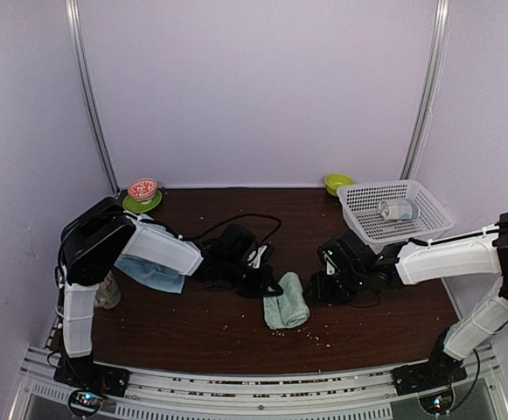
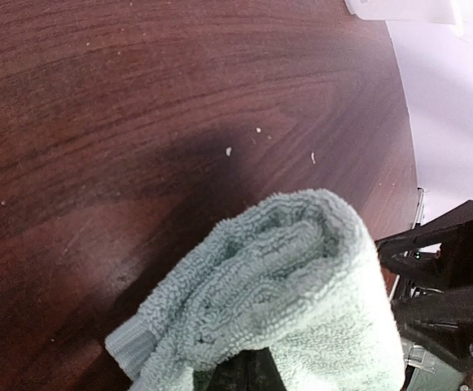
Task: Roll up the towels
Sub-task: Roll the towel at the center of the board, then pick up the towel from the center of the board.
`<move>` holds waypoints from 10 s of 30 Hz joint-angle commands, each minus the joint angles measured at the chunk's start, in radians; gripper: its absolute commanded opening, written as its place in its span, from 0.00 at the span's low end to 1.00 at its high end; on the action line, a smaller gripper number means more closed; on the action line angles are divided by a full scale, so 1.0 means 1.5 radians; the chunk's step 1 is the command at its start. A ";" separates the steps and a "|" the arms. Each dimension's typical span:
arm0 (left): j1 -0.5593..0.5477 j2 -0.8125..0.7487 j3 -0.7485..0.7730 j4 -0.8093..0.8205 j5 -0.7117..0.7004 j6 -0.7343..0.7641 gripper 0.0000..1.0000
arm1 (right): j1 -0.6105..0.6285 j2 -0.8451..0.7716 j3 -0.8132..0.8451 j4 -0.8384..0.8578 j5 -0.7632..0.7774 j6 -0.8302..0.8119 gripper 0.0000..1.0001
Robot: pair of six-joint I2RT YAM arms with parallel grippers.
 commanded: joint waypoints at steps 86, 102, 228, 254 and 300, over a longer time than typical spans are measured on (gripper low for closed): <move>0.016 -0.149 -0.133 -0.203 -0.100 0.096 0.00 | 0.123 0.230 0.275 -0.035 -0.018 -0.013 0.56; 0.019 -0.238 -0.171 -0.251 -0.102 0.122 0.07 | 0.136 0.293 0.299 -0.060 0.009 -0.010 0.57; 0.074 -0.181 -0.261 -0.030 -0.065 0.012 0.00 | 0.246 0.311 0.388 -0.198 0.018 -0.099 0.47; 0.075 -0.213 -0.381 0.003 -0.122 0.000 0.00 | 0.128 0.267 0.240 0.118 -0.118 0.137 0.78; 0.077 -0.400 -0.291 -0.186 -0.183 0.043 0.00 | 0.129 0.192 0.282 -0.061 -0.032 0.027 0.00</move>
